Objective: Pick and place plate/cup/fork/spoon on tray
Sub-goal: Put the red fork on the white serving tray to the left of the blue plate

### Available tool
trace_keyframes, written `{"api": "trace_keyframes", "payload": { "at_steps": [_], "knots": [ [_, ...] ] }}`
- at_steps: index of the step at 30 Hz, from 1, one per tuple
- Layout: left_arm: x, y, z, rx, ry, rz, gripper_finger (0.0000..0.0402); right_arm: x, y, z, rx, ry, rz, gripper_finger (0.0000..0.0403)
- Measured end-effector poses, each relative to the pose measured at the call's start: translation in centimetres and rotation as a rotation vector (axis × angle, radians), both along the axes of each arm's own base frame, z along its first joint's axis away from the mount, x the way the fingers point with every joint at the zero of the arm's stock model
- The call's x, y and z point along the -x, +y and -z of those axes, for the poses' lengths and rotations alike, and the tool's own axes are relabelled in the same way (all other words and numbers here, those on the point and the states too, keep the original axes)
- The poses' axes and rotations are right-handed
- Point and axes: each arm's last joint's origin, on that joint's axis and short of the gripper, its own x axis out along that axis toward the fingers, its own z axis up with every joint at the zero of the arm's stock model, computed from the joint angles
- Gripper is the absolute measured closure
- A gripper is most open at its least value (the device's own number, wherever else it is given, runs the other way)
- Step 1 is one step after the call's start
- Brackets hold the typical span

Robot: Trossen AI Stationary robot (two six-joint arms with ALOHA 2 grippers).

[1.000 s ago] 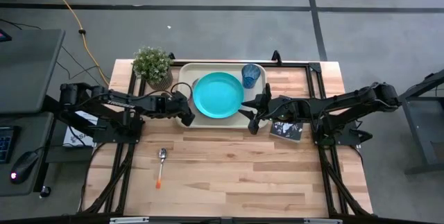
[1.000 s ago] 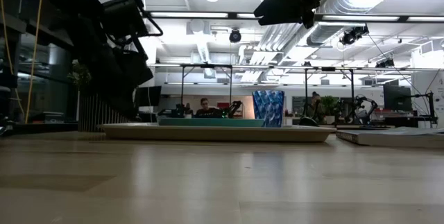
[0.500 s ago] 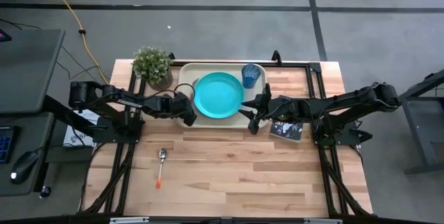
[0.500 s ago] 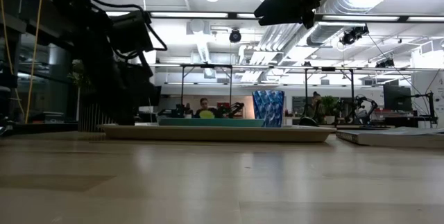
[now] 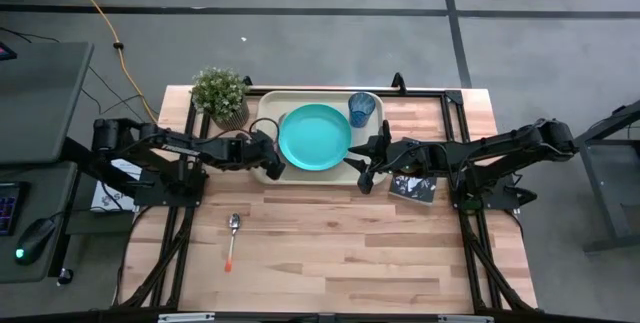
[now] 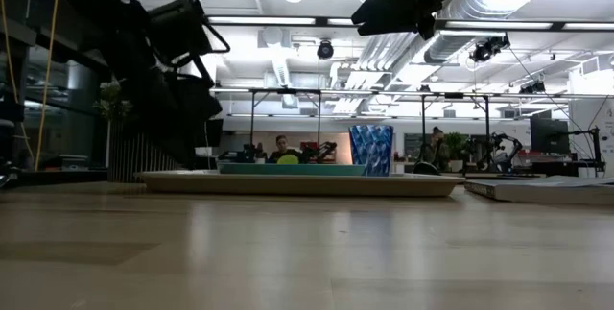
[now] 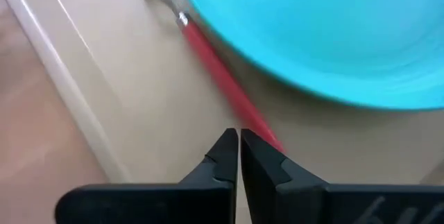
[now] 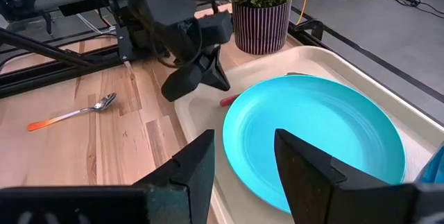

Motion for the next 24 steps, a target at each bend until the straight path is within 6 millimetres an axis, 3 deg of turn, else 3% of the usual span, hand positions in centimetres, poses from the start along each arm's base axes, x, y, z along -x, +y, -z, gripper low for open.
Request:
{"api": "trace_keyframes", "payload": {
  "at_steps": [11, 24],
  "knots": [
    [-1.9, -0.5, 0.5, -0.023, -0.085, 0.099, 0.0401, 0.0, 0.0, 0.0, 0.0, -0.004, 0.0, 0.0261],
    [-1.5, -0.2, 0.6, -0.073, -0.037, 0.076, 0.0401, 0.0, 0.0, 0.0, 0.0, -0.003, 0.0, 0.0261]
  ]
}}
